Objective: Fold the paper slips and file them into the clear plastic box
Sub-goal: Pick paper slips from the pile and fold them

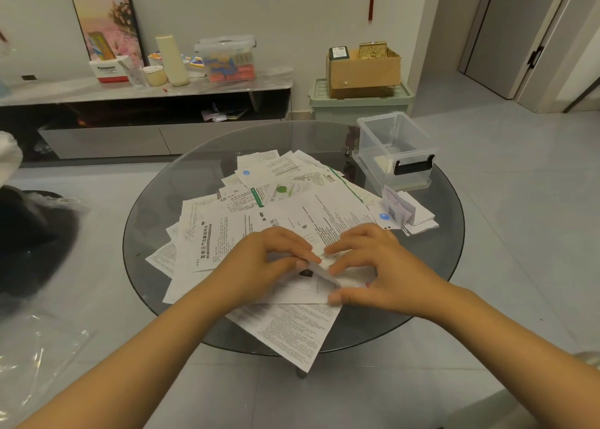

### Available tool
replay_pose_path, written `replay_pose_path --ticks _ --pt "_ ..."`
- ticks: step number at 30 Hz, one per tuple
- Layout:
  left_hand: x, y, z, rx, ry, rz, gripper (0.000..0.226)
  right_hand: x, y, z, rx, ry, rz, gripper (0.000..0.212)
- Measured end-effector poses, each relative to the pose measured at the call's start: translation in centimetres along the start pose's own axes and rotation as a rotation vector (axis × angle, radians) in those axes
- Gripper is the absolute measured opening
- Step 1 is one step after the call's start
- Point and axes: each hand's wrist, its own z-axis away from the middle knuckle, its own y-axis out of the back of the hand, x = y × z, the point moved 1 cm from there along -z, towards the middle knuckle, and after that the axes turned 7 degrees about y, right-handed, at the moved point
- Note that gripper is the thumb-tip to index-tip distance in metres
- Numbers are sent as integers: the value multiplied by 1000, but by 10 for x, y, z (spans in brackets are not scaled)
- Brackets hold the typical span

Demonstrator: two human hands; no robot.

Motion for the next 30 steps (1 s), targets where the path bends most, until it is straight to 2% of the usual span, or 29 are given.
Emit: replay_pose_path --ticks 2,5,8,11,15,18,21,23,25,28,30 --pt "-1 2 3 -29 33 -4 12 0 -1 -1 73 14 -11 18" --pt "-3 -1 10 -63 65 -98 11 -3 -1 -1 85 -29 -46 24" --pt "-5 -5 15 7 99 -143 9 -7 -6 -1 90 -99 -103 16" --pt "-5 -6 15 97 120 -198 9 -6 -12 -6 176 -171 -187 10" --pt "-4 -5 14 153 127 -248 18 -2 -19 -14 238 -282 -245 42" --pt "-8 -8 14 142 129 -297 36 -3 -25 -17 197 -292 -160 60" --pt "-12 -10 13 131 116 -274 71 -3 -27 -19 170 -277 -76 67" --pt "-12 -9 11 133 88 -353 80 -1 -26 -19 166 -276 -67 67" --pt "-13 -8 10 153 40 -456 72 -1 -23 -20 155 -267 -14 66" --pt "-13 -8 13 136 -67 -554 41 -1 -19 -19 140 -236 63 57" --pt "-12 -10 15 88 -95 -594 38 -1 -19 -17 116 -160 134 42"
